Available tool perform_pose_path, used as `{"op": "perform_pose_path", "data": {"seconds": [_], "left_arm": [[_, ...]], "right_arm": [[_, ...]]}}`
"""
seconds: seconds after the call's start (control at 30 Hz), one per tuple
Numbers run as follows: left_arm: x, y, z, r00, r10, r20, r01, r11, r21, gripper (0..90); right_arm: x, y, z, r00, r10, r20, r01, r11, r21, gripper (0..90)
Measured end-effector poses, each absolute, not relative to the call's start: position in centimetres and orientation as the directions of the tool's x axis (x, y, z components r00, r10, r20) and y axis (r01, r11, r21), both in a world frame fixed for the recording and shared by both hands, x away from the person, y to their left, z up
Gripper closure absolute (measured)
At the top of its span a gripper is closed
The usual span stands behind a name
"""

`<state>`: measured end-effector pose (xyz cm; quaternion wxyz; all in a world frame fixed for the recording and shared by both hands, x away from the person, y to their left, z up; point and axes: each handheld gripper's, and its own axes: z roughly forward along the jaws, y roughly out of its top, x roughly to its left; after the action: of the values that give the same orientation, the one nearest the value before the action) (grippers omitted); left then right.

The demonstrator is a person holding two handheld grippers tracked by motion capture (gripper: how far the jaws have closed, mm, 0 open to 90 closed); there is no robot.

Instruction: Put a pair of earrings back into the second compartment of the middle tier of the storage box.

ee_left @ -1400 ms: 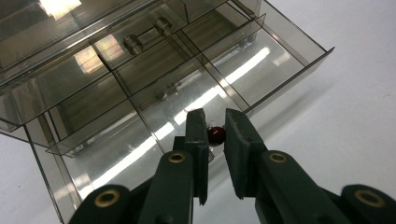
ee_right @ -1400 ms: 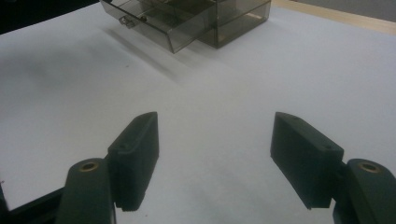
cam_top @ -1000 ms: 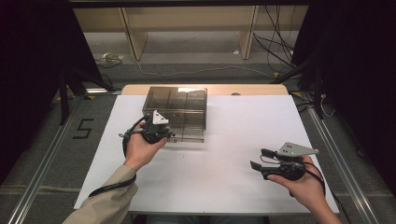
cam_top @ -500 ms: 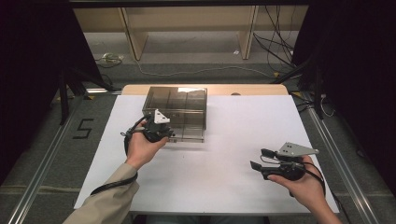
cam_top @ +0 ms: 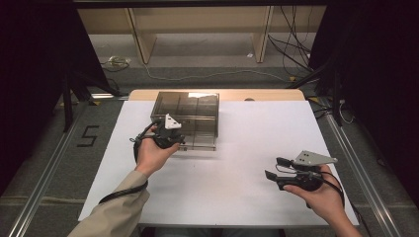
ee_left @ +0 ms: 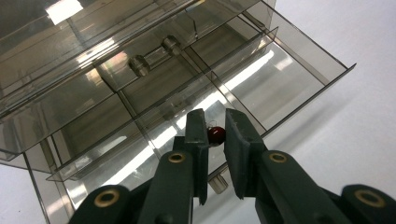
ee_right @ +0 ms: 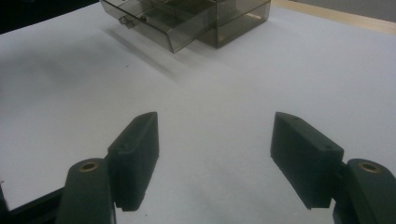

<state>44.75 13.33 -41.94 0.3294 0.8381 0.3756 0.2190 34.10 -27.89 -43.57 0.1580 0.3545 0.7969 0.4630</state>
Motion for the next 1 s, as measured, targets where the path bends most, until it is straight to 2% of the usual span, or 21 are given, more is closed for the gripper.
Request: {"op": "perform_pose_path", "data": {"seconds": [1.0], "left_arm": [[46.2,12.6,-43.1,0.624,0.77,0.132,0.488,-0.516,0.704,79.0]], "right_arm": [[34.1,-27.9,-43.6,-0.699,0.711,0.082,0.42,0.315,0.851,33.2]]}}
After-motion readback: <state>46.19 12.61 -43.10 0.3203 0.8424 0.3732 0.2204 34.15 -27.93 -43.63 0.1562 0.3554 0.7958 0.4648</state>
